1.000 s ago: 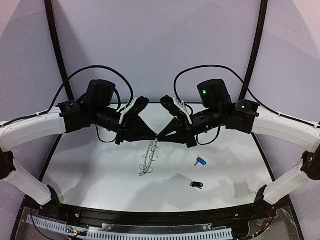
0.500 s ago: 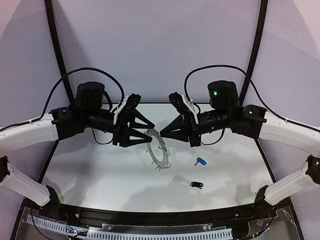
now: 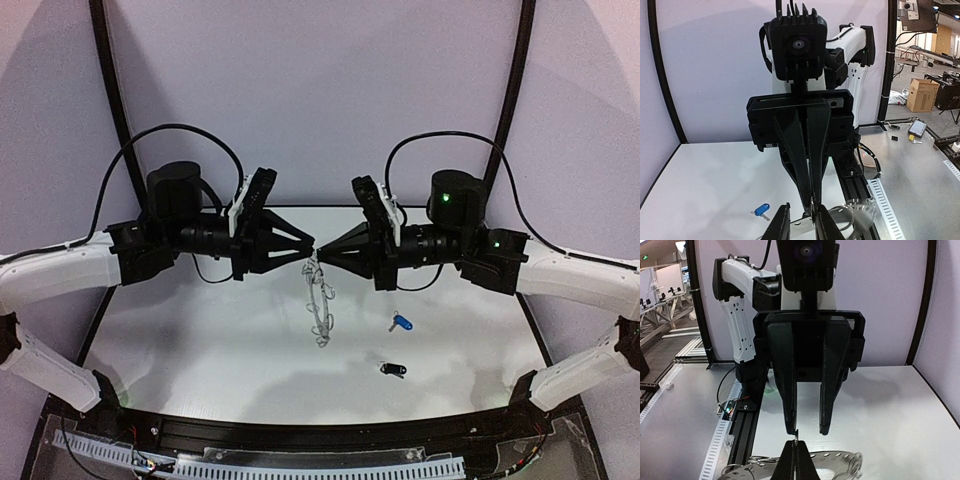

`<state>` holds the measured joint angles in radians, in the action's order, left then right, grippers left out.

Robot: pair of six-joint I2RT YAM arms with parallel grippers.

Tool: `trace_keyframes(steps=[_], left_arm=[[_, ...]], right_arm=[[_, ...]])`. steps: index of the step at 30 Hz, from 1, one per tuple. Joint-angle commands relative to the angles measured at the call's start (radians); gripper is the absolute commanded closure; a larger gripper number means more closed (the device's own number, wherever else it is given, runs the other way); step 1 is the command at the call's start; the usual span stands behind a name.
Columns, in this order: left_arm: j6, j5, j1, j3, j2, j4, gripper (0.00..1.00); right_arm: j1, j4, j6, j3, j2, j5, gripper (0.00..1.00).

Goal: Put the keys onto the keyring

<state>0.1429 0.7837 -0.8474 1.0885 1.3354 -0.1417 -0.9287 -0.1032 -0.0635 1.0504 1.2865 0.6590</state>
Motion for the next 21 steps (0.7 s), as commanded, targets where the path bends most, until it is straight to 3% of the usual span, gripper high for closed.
trace_keyframes(steps=[1,10,21], left_arm=[[-0.019,-0.021,-0.004,-0.021,0.004,-0.041,0.84],[-0.052,-0.043,-0.004,-0.024,0.021,-0.096,0.89],[-0.068,-0.014,-0.004,-0.032,0.030,-0.160,0.88]], right_arm=[[-0.008,-0.173,0.050,-0.029,-0.039,-0.022,1.00],[-0.008,-0.219,0.062,-0.055,-0.065,-0.067,1.00],[-0.008,-0.194,0.058,-0.047,-0.049,-0.084,1.00]])
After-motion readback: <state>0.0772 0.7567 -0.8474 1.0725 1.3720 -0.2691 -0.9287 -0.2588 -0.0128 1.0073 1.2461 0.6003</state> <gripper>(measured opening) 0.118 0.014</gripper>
